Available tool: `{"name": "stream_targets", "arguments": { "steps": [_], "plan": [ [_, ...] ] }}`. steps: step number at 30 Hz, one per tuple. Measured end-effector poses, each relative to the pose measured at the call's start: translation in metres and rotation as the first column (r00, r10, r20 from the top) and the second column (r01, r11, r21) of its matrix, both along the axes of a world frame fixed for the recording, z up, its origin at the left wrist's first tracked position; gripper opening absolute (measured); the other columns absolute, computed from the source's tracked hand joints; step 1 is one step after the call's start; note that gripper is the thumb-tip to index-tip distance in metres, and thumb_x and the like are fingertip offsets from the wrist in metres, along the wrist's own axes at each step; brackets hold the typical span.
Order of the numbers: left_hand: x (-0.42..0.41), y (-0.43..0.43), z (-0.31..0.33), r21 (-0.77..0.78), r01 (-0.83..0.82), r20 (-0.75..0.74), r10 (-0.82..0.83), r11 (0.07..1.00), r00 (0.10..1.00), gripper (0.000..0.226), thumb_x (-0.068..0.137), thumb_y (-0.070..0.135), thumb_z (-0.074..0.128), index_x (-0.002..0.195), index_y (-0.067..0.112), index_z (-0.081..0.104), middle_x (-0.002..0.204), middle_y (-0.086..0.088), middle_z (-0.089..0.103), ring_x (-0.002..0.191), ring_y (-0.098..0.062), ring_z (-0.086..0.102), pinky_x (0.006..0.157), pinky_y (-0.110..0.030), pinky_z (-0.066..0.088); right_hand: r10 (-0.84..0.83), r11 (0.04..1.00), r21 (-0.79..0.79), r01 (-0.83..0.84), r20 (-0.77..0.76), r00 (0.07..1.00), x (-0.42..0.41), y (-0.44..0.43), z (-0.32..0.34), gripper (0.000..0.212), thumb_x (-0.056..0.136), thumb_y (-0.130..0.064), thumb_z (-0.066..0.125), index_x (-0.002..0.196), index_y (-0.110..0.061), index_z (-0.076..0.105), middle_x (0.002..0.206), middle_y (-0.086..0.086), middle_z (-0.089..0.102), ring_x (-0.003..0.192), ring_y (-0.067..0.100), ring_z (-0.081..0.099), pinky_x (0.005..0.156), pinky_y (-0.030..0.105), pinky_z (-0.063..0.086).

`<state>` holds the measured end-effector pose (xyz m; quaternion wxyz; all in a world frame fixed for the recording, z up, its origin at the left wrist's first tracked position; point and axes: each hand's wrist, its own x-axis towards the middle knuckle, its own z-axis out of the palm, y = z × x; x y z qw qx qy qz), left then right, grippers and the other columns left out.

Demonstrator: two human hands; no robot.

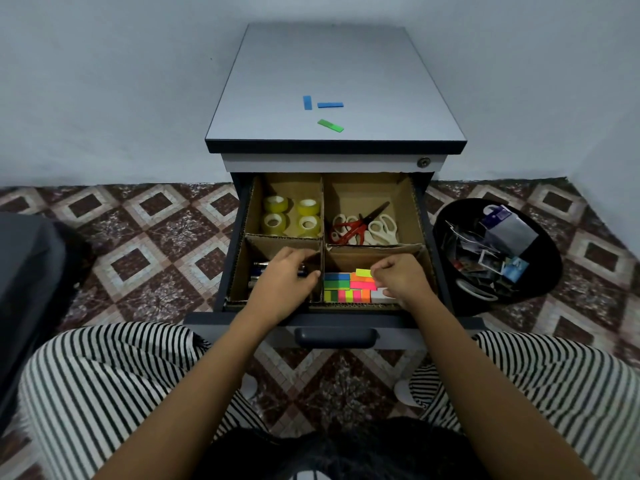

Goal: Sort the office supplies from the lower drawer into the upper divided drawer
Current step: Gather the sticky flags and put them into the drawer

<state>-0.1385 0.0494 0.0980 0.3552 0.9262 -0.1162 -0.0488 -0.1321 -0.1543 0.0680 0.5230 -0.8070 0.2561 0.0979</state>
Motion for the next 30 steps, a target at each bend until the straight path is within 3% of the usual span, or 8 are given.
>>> {"name": "stream_targets", "arguments": {
  "steps": [8,18,30],
  "plan": [
    [0.0008,-0.0018,-0.0020,0.047,0.047,-0.002,-0.047,0.998,0.999,0.036,0.092,0.023,0.057,0.127,0.015,0.057,0.121,-0.004,0.056,0.110,-0.014,0.053,0.090,-0.019,0.037,0.046,0.995,-0.092,-0.049,-0.035,0.998,0.0027,0.0016,-0.0023,0.024,0.086,-0.004,0.058,0.064,-0.014,0.062,0.067,0.003,0.060,0.065,0.013,0.055,0.049,0.022,0.040],
    [0.0007,-0.0009,-0.0026,0.023,0.053,-0.007,-0.053,0.998,0.999,0.034,0.092,0.022,0.057,0.125,0.015,0.059,0.116,-0.005,0.058,0.107,-0.014,0.055,0.091,-0.021,0.040,0.137,0.949,-0.290,-0.124,0.026,0.990,0.0022,0.0079,-0.0032,0.013,0.085,-0.004,0.061,0.081,-0.007,0.072,0.090,0.007,0.070,0.089,0.016,0.062,0.079,0.024,0.048],
    [0.0015,-0.0008,-0.0039,-0.003,0.048,-0.010,-0.048,0.999,0.999,0.032,0.091,0.022,0.058,0.122,0.015,0.061,0.113,-0.004,0.059,0.105,-0.015,0.056,0.092,-0.026,0.044,0.186,0.922,-0.355,-0.155,0.053,0.981,0.0007,0.0093,-0.0037,0.013,0.087,-0.008,0.060,0.085,-0.012,0.073,0.094,0.003,0.070,0.091,0.016,0.063,0.081,0.025,0.050]
  ]
}}
